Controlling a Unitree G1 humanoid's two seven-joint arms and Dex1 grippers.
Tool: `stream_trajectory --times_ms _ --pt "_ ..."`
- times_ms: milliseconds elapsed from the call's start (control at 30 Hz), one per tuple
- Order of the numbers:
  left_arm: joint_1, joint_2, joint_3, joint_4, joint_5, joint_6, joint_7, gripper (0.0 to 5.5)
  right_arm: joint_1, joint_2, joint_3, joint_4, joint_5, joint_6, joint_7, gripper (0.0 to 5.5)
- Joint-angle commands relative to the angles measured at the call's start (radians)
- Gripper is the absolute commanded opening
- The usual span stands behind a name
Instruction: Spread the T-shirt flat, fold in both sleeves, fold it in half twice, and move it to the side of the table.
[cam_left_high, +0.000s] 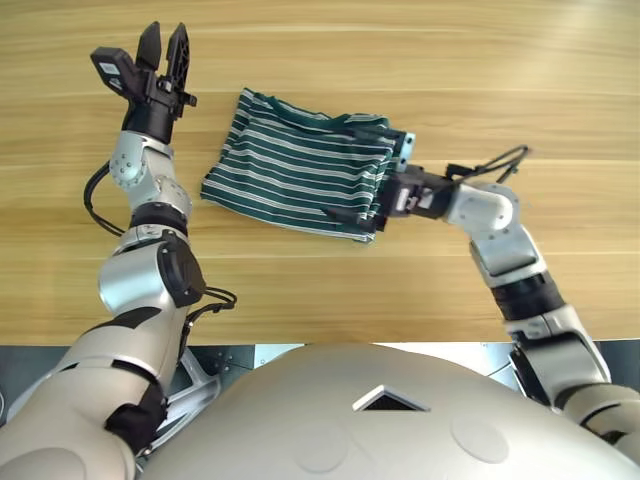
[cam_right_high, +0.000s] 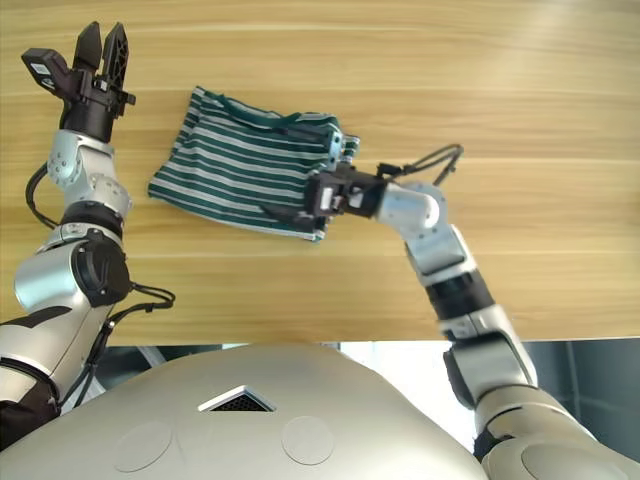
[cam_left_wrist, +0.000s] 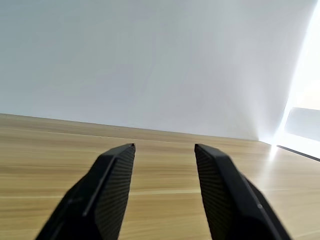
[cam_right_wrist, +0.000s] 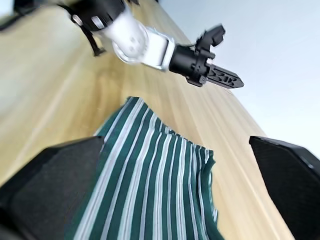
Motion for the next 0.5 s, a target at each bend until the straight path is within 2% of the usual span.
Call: stream_trajectory --times_ms 33,167,300,400,500 --pt "-0.002 -0.003 -0.004 0.002 0.005 -0.001 0.001 2.22 -0.119 0.047 0.024 0.217 -0.157 -0.043 -0.153 5.37" --pt "0.005 -0.014 -0.008 0.002 0.009 -0.004 0.004 2.22 -0.286 0.054 0.08 0.572 -0.425 -0.048 -0.502 5.37" --pt "0.01 -0.024 -0.016 0.001 0.016 -0.008 0.008 2.22 -0.385 0.046 0.19 0.832 -0.629 -0.021 -0.751 5.37" --pt "0.012 -0.029 -0.021 0.001 0.021 -0.01 0.01 2.22 -0.377 0.043 0.25 0.939 -0.666 -0.053 -0.728 5.37" --pt "0.018 -0.033 -0.023 0.001 0.022 -0.011 0.011 2.22 -0.267 0.022 0.281 0.886 -0.571 -0.187 -0.482 5.37"
